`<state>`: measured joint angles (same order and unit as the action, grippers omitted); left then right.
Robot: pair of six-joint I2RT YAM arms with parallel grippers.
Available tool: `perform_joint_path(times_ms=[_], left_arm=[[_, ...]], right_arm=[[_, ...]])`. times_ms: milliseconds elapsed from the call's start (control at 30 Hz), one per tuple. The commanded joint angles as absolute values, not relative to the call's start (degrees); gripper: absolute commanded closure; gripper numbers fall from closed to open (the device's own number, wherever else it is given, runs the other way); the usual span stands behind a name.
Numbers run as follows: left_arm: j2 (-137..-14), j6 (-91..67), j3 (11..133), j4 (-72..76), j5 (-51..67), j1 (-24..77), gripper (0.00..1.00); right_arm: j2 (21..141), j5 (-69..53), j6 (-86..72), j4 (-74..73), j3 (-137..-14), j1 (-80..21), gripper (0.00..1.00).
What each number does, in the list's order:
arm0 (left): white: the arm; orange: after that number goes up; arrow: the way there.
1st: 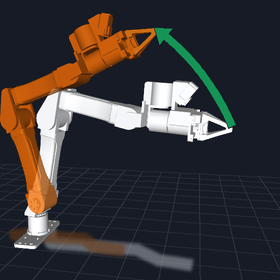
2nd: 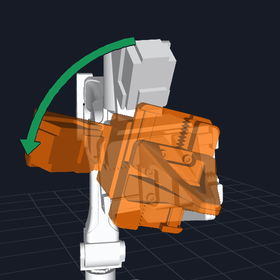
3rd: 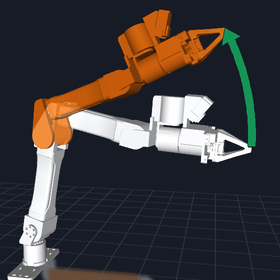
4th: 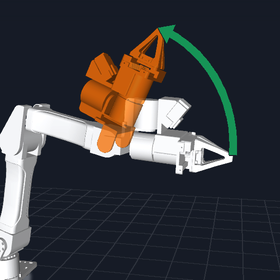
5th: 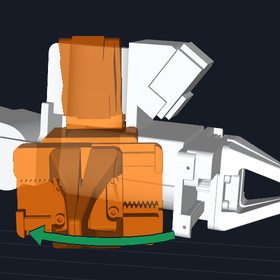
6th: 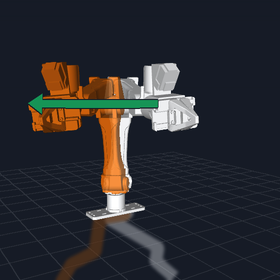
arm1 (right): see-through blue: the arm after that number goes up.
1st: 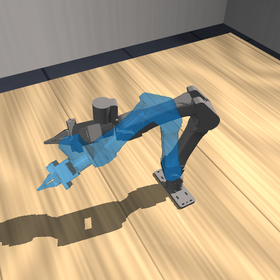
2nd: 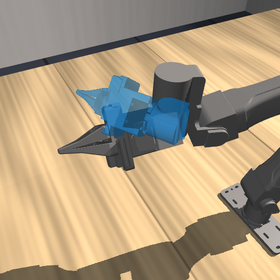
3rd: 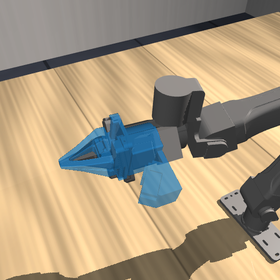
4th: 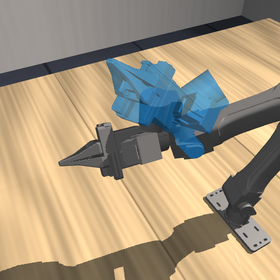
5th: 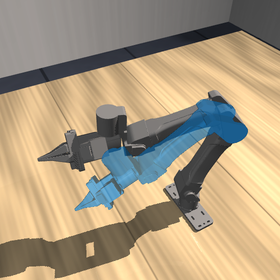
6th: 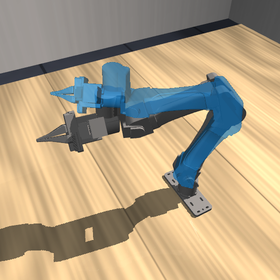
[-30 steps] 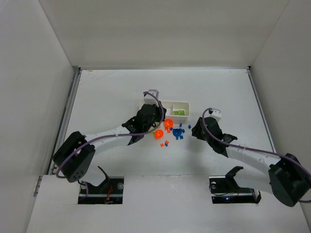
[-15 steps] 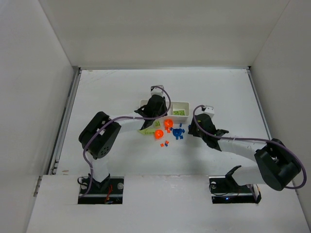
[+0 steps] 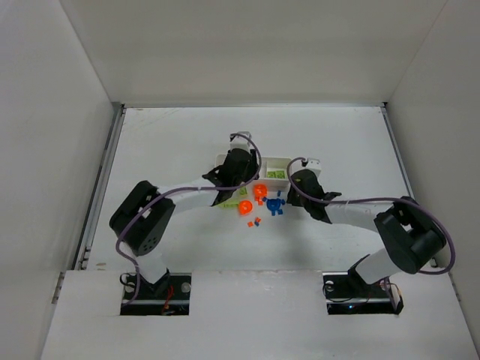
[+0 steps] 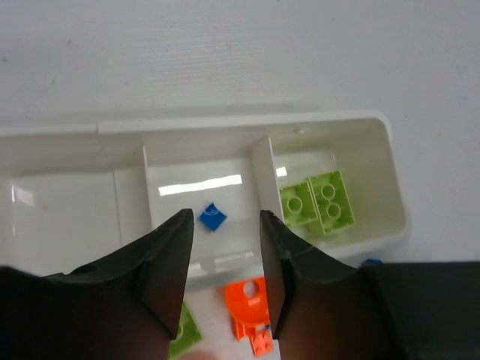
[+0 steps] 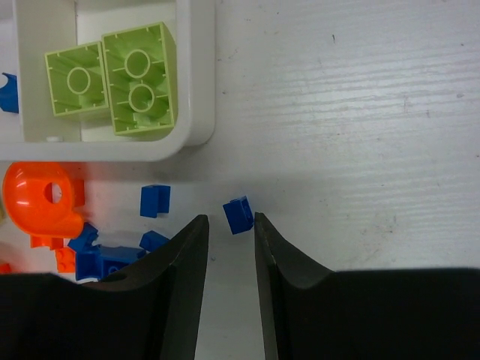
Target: Sort the legos into containers by color
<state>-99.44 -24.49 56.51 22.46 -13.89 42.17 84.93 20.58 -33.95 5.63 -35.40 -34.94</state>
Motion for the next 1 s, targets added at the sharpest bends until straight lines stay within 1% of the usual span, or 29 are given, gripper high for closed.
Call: perform_joint_path(times_ms=[0,67,233,433,533,600,700,967], left_arm=[[-88.6,-25.1,49.6,23.7,-17.2,46.2,0.63],[-85.0,-25.9,44.8,23.7,-19.1,48.9,0.64],[-77.7,-28.6,34.7,23.3,-23.9,56.1,0.63],[-71.5,-31.2,26.9,22.6,-31.4,63.6,0.61],[-71.5,-31.9,25.7,22.1,-34.0,66.1,0.6],[-72.5,-32.0,25.5,22.4,-34.3,67.0,0.6],[-74.0,-32.0,25.4,22.8,-34.5,68.0,0.6],[-75.4,-32.1,24.5,25.5,-34.2,68.4,0.6]], right_arm=[[87.0,21.1,-32.9,8.4,-38.8,-34.6,0.67],[87.6,21.2,-33.0,8.3,-39.3,-34.6,0.7],[87.8,21.6,-33.7,7.3,-39.8,-34.7,0.85],[78.0,24.4,-34.2,3.4,-39.1,-36.5,0.85],[74.4,24.4,-33.9,-0.2,-42.2,-39.2,0.85],[74.1,24.0,-33.7,-1.1,-44.8,-40.6,0.85],[77.6,22.7,-33.3,-1.2,-50.1,-41.1,0.84],[94.1,18.8,-33.1,0.3,-62.7,-40.6,0.84]])
